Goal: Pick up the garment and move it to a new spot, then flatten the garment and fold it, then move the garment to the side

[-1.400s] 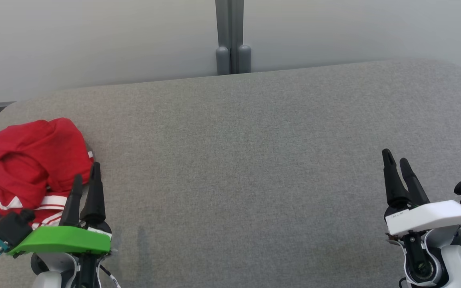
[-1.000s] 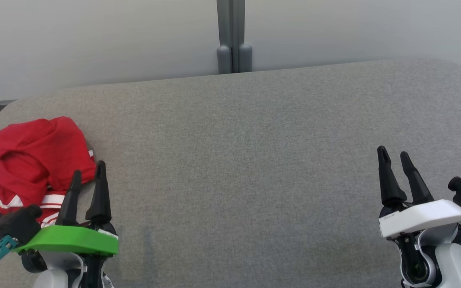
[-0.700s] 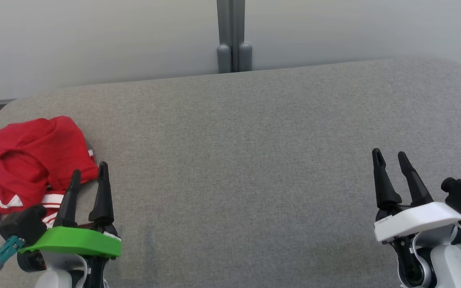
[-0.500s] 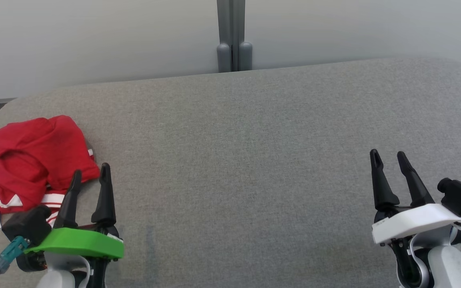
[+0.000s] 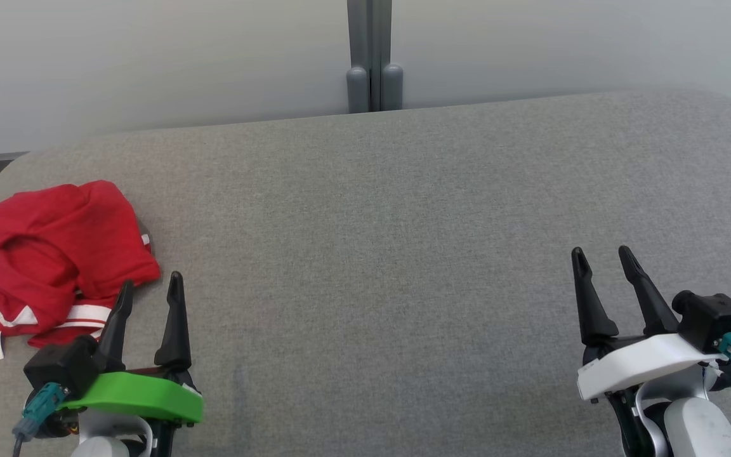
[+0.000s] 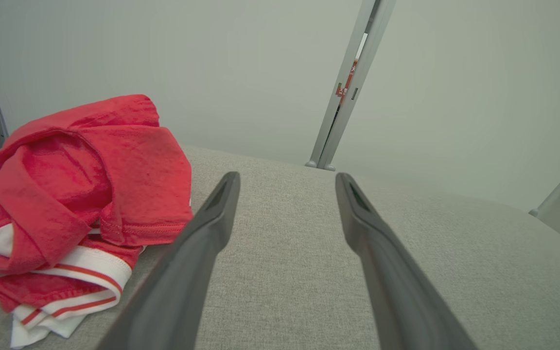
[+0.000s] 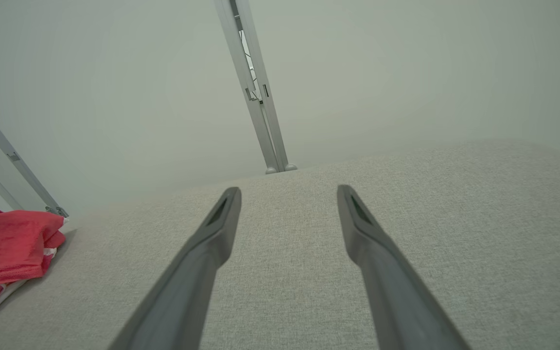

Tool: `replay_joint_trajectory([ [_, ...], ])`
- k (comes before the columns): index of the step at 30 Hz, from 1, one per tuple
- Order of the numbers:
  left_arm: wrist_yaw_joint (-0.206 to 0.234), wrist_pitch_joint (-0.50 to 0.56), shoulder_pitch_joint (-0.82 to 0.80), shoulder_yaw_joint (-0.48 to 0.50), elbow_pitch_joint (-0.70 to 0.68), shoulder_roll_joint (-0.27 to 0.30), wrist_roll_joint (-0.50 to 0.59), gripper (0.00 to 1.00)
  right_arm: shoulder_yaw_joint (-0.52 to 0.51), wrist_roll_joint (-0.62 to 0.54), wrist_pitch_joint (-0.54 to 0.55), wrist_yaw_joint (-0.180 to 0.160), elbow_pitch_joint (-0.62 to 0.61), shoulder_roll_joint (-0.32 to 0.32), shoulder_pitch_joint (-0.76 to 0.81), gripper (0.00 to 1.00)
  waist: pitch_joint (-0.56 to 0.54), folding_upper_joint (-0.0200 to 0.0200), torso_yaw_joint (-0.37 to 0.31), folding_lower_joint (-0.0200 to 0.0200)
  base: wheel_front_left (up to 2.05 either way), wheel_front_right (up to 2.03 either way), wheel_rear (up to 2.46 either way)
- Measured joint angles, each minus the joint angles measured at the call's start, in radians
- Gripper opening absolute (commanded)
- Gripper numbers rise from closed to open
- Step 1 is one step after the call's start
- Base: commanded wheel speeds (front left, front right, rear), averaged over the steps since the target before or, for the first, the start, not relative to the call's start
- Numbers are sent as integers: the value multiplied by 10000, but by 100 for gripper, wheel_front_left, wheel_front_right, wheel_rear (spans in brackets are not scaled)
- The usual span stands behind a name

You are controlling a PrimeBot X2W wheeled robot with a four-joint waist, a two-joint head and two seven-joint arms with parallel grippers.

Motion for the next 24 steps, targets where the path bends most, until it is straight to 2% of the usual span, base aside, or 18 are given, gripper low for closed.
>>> replay_joint_trajectory([
  [24, -12, -518, 70, -33, 550, -75, 1461, 100, 17, -1536, -405, 0, -12, 180, 216, 100, 44, 0, 28, 0, 0, 0, 0],
])
